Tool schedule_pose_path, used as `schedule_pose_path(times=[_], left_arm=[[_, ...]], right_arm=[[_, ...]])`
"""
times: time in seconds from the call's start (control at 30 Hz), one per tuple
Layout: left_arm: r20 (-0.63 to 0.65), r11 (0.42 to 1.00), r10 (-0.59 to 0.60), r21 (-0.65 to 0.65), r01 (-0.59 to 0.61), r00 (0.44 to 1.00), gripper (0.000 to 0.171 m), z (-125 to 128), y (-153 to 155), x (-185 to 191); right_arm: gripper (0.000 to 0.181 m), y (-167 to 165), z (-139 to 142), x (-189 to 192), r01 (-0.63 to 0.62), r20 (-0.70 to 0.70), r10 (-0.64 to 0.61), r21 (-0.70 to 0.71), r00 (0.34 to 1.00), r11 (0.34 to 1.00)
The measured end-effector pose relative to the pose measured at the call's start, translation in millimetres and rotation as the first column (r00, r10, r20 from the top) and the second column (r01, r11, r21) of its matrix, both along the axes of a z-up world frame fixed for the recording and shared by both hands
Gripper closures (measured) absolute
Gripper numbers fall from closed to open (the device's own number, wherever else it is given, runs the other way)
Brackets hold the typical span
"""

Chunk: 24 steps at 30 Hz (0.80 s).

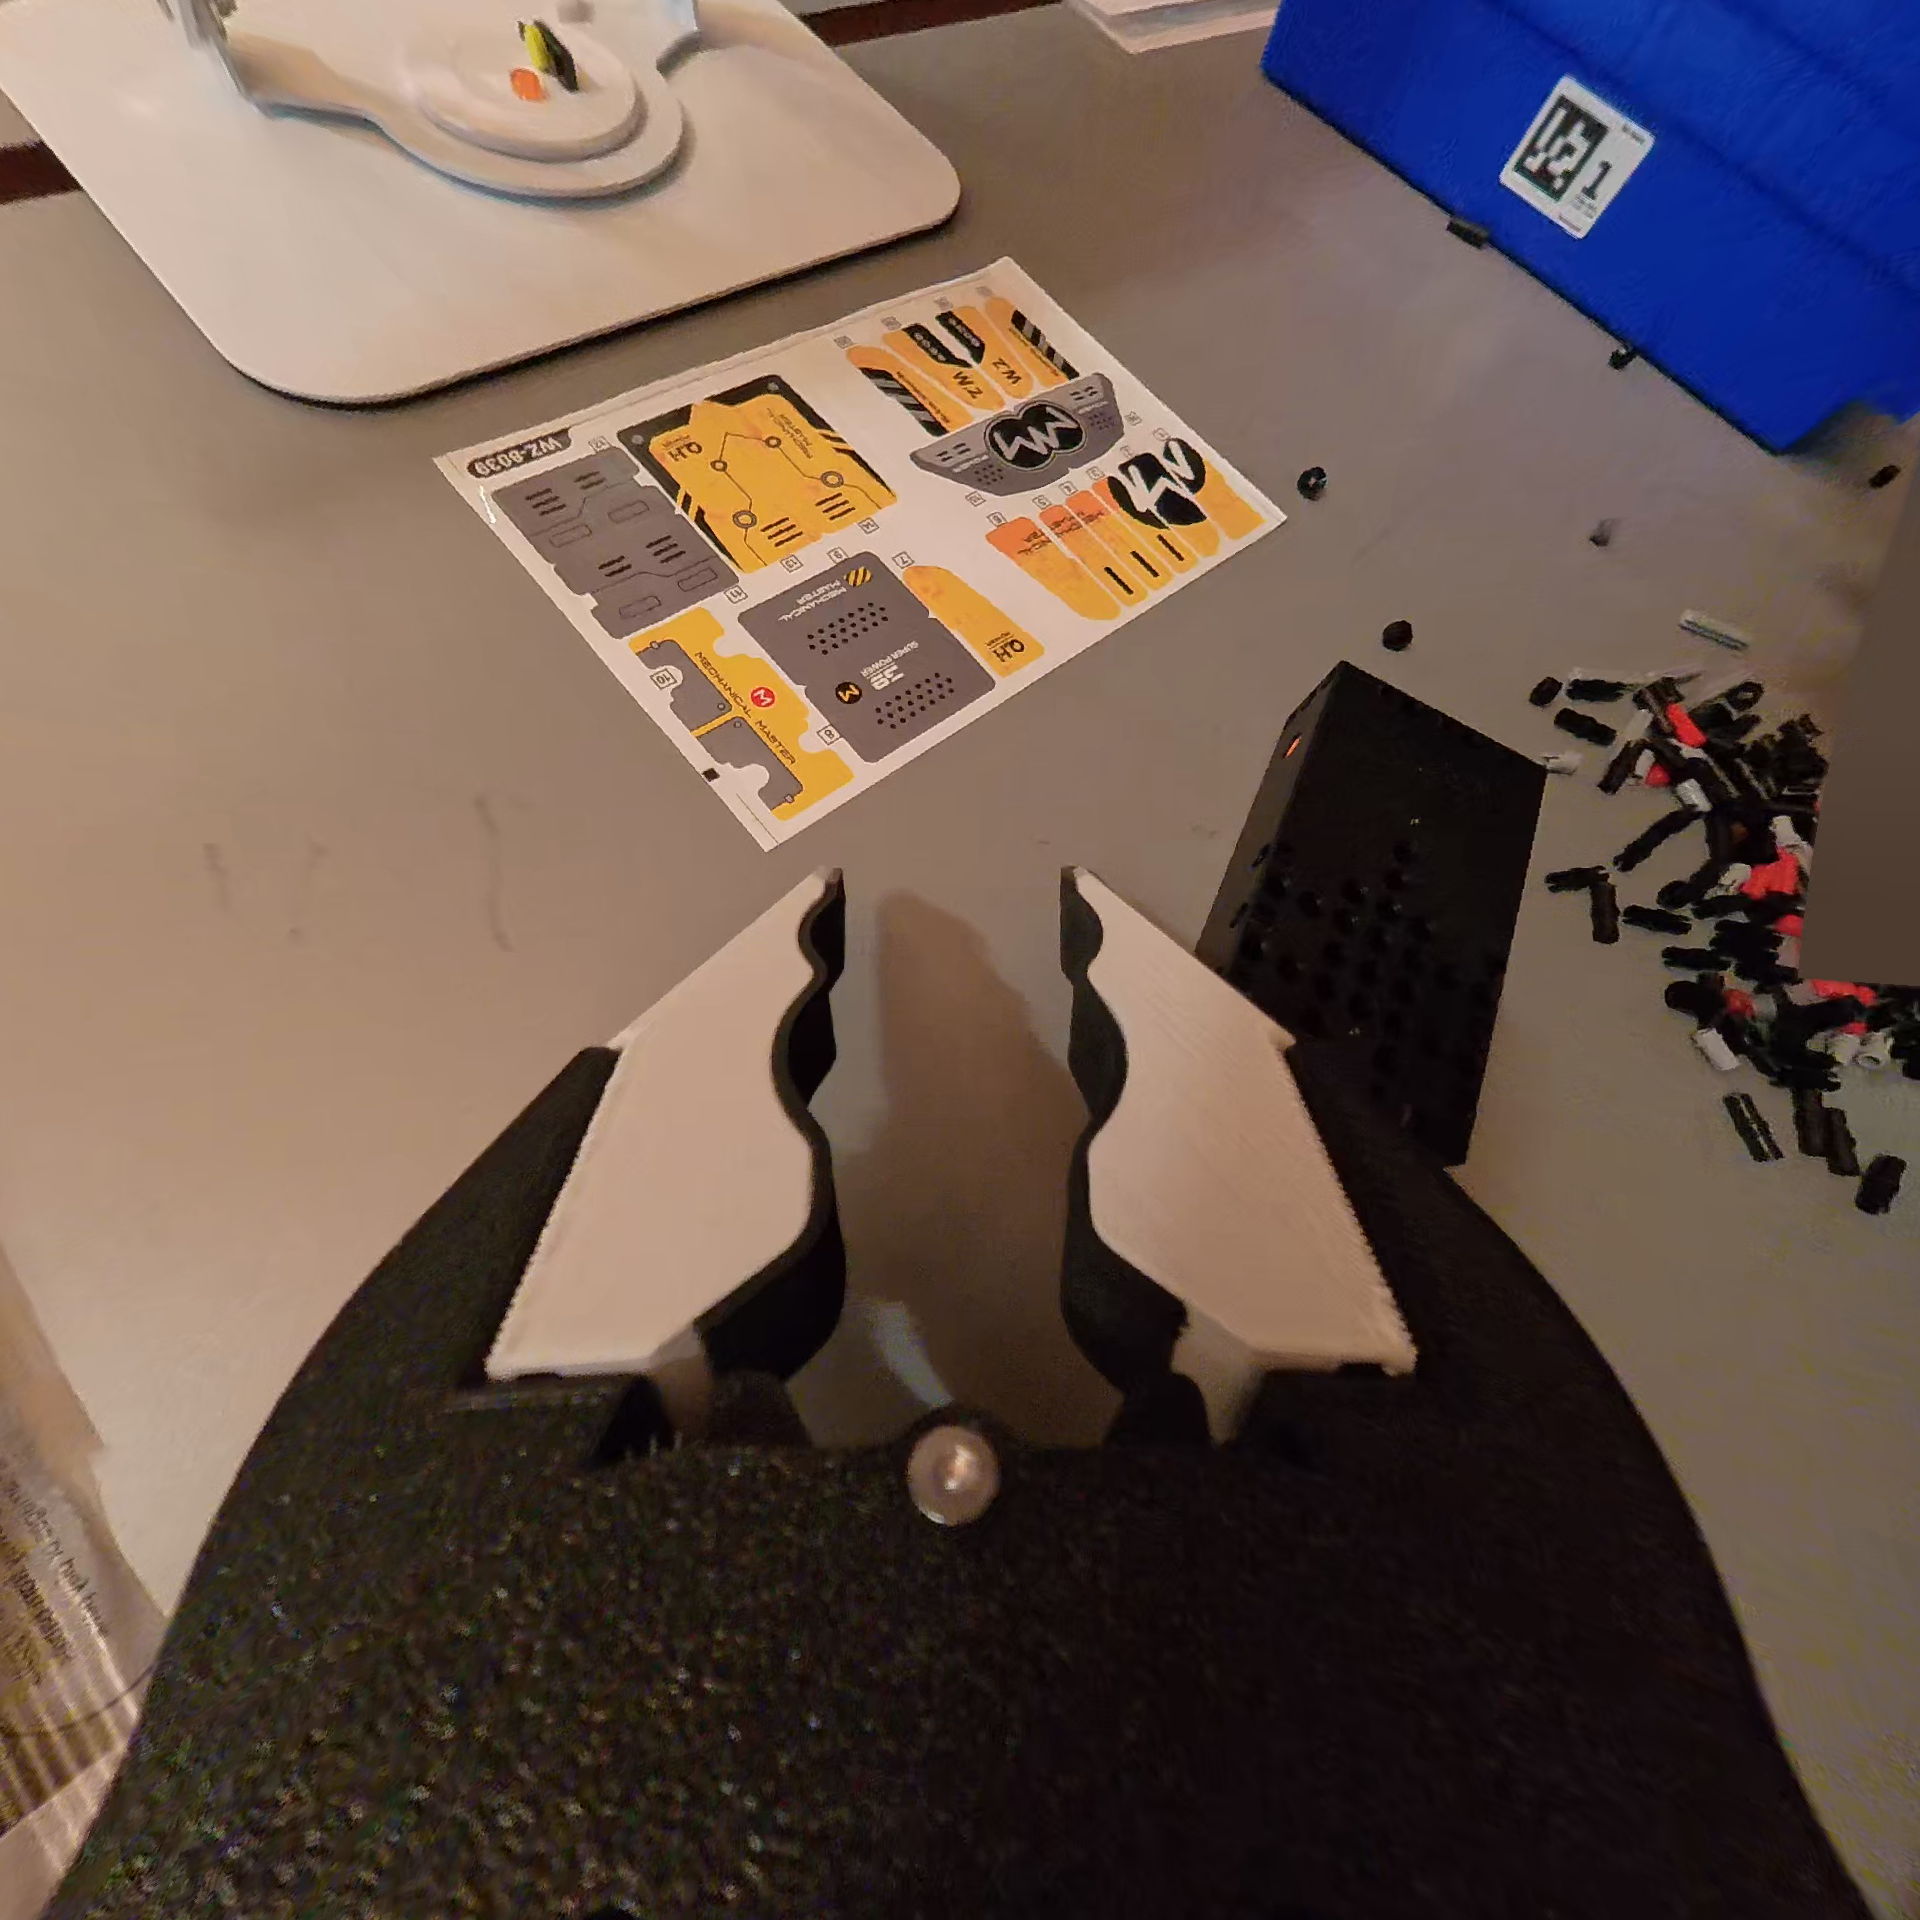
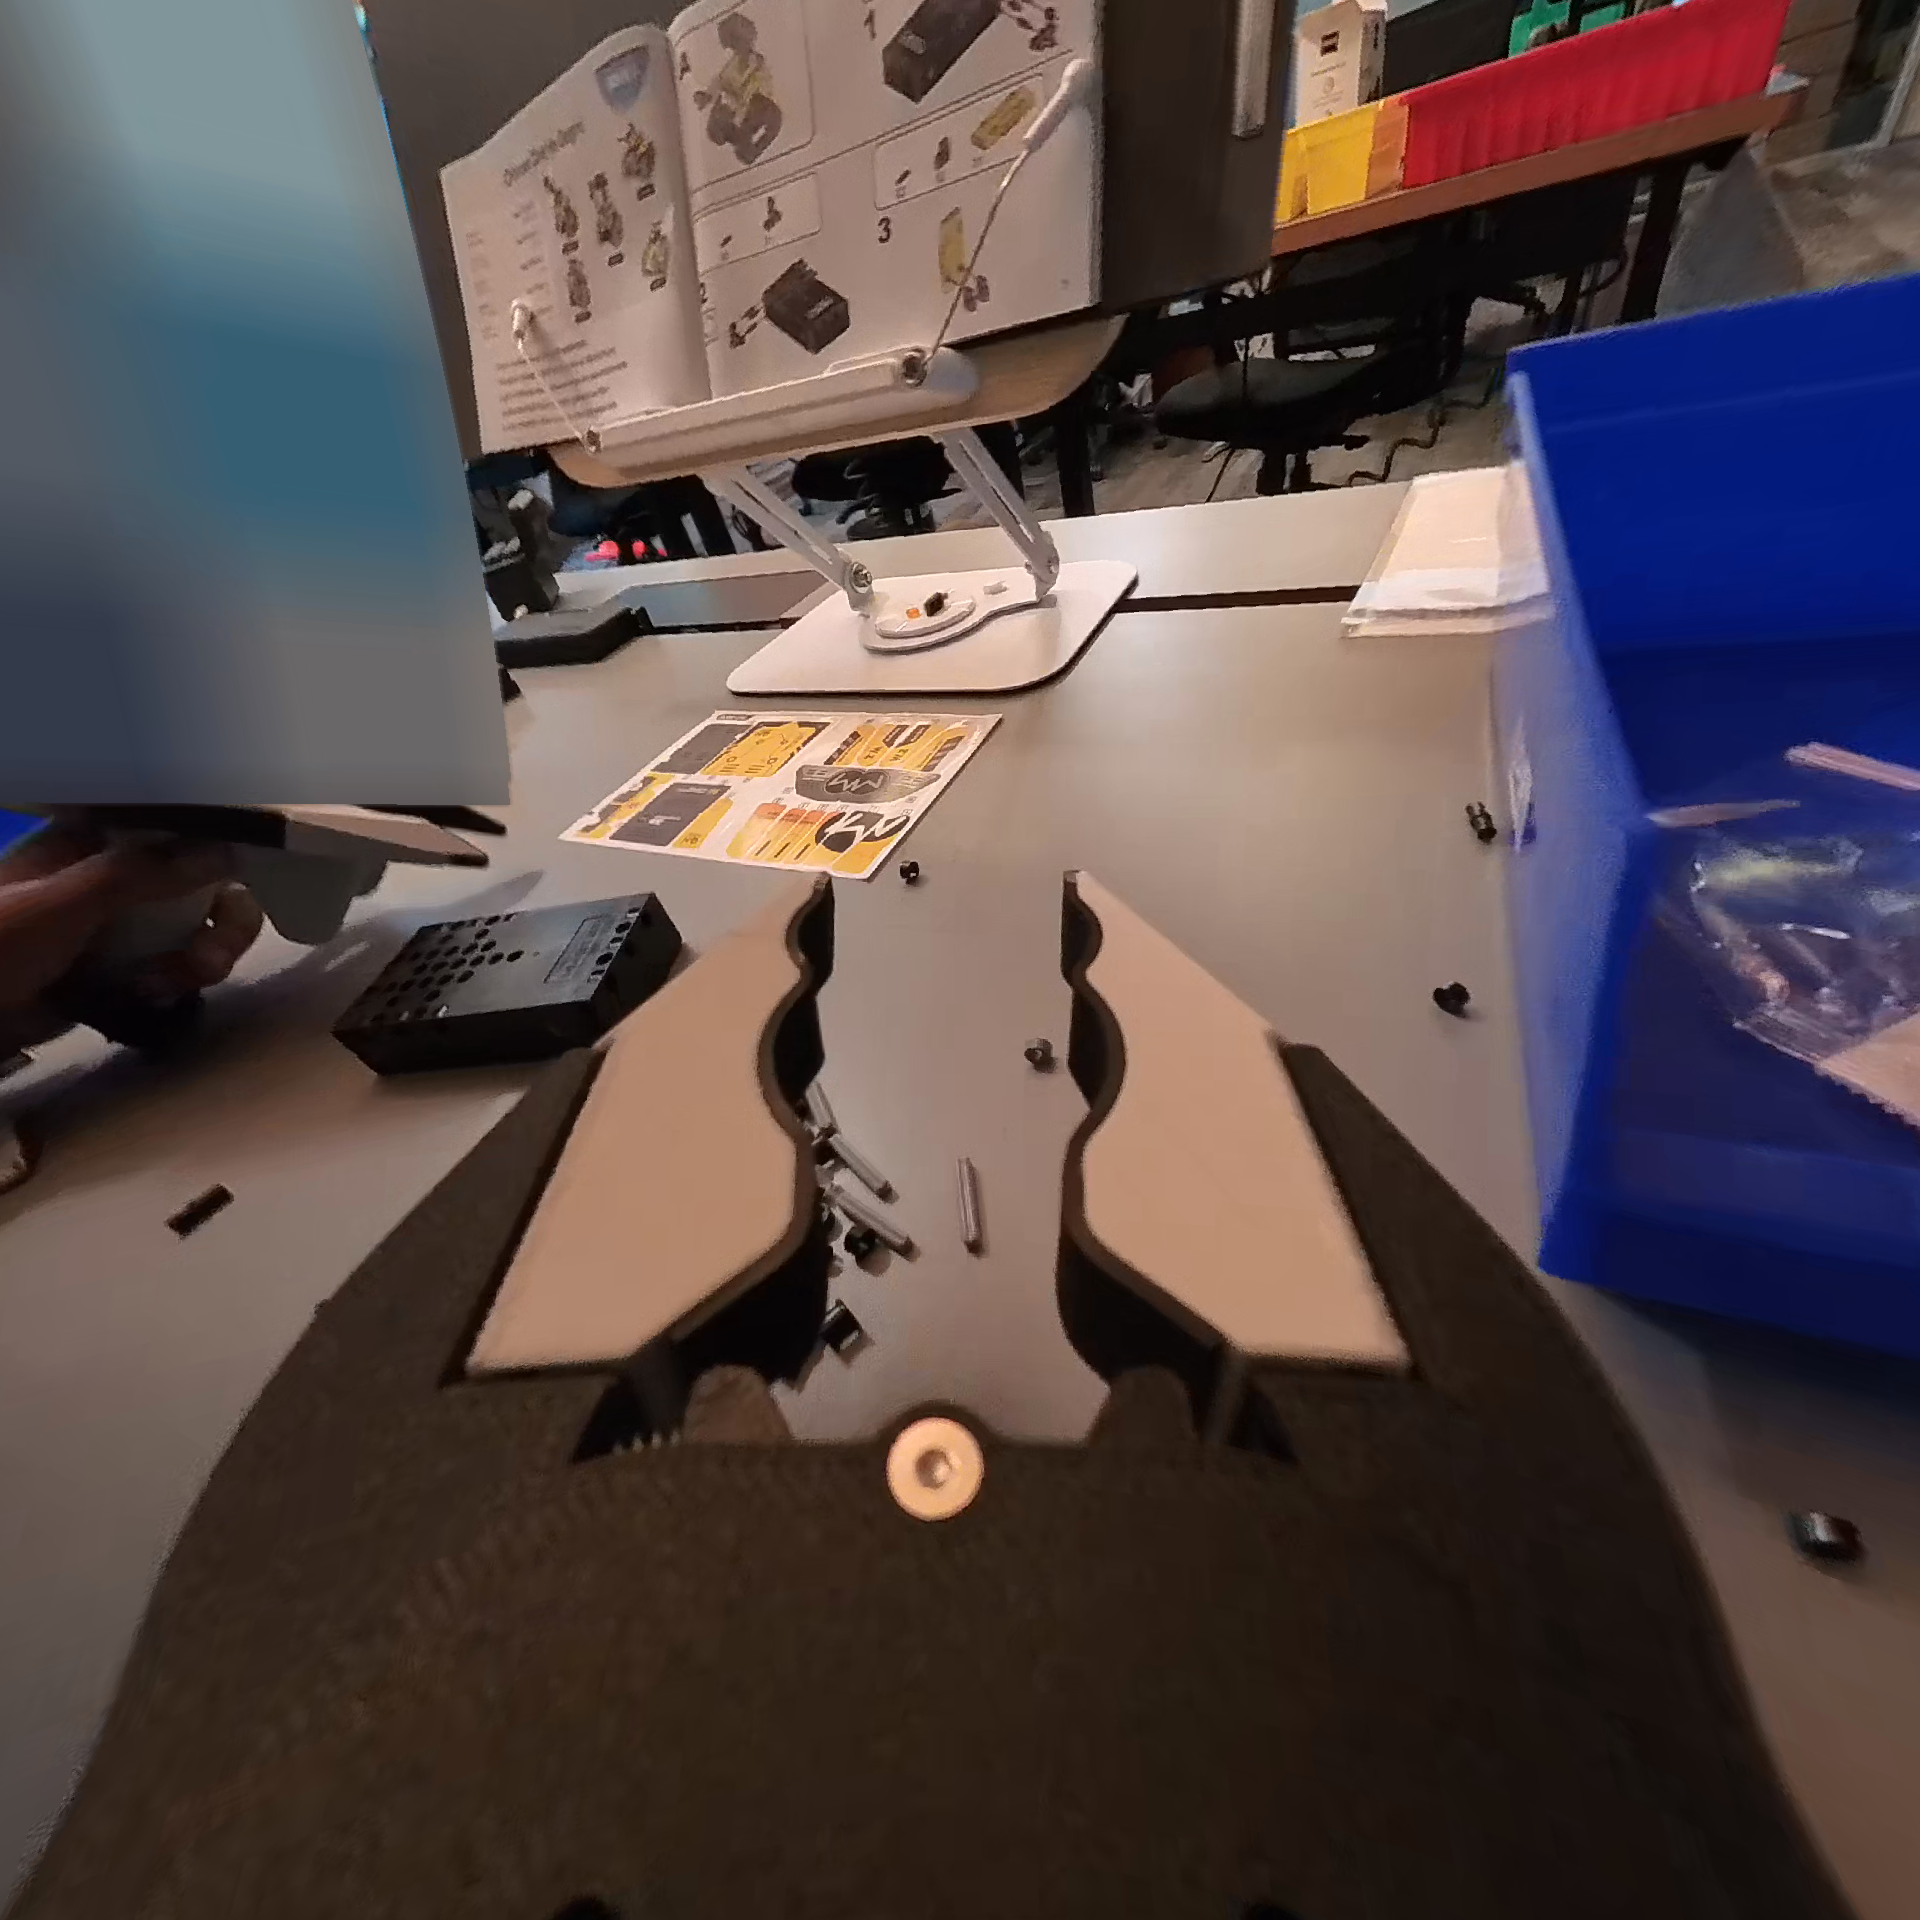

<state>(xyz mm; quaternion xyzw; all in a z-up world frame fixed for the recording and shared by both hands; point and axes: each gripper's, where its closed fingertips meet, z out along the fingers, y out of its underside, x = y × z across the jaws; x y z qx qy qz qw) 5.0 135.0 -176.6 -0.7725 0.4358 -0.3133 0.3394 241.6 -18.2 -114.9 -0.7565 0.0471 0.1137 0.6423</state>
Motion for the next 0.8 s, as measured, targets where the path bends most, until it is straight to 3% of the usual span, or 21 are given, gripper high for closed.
schedule_pose_path(times=[0.2,0.47,0.63,0.8], left_arm=[[0.076,0.996,0.063,0.052,-0.067,0.995,0.131,15,7,-8],[0.263,0.997,0.042,-0.077,-0.022,0.964,0.131,35,-6,-6],[0.259,0.994,-0.082,0.091,0.06,0.963,0.131,47,-27,5],[0.224,0.987,-0.132,0.123,0.106,0.966,0.131,42,-44,14]], right_arm=[[0.137,-3,5,-10,-0.036,0.048,0.035,0.035,0.998,0.999],[0.134,-13,12,-34,-0.149,-0.02,0.151,0.09,0.988,0.985],[0.144,-14,12,-40,-0.171,0.003,0.171,0.09,0.985,0.981],[0.177,-17,10,-63,-0.276,0.062,0.272,0.069,0.96,0.959]])
